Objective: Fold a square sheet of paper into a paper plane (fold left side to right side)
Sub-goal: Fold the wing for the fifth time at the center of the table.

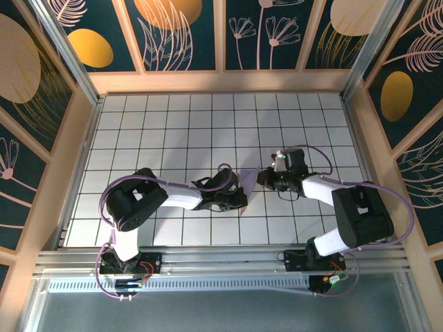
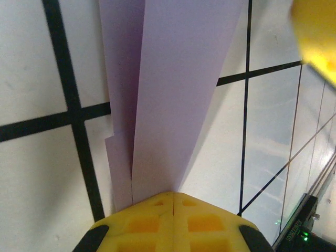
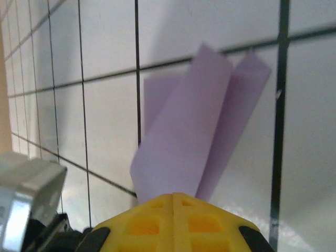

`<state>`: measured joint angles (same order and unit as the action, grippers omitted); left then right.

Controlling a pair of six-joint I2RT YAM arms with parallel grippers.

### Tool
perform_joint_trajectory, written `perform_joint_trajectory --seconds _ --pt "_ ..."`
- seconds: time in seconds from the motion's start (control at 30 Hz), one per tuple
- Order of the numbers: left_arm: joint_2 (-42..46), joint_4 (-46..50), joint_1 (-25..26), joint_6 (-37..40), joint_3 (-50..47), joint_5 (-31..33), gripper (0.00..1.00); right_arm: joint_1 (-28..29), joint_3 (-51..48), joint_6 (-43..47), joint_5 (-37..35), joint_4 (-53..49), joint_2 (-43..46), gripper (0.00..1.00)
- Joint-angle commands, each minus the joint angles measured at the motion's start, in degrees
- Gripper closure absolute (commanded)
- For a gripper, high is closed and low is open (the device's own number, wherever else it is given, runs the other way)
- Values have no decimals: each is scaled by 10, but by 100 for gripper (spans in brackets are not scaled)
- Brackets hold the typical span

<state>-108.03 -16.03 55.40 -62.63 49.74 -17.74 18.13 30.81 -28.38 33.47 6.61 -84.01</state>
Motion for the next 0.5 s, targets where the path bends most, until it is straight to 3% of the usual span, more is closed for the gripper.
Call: perform_joint_trajectory --seconds 0.0,0.17,0.47 --pt "-3 24 -4 -35 -40 -5 97 25 -13 6 14 18 9 100" --pt "1 -17 -11 -56 -69 -17 98 49 -16 -6 14 48 -5 100" --pt "0 -10 -13 -60 -71 -13 98 76 12 -4 2 61 -59 100"
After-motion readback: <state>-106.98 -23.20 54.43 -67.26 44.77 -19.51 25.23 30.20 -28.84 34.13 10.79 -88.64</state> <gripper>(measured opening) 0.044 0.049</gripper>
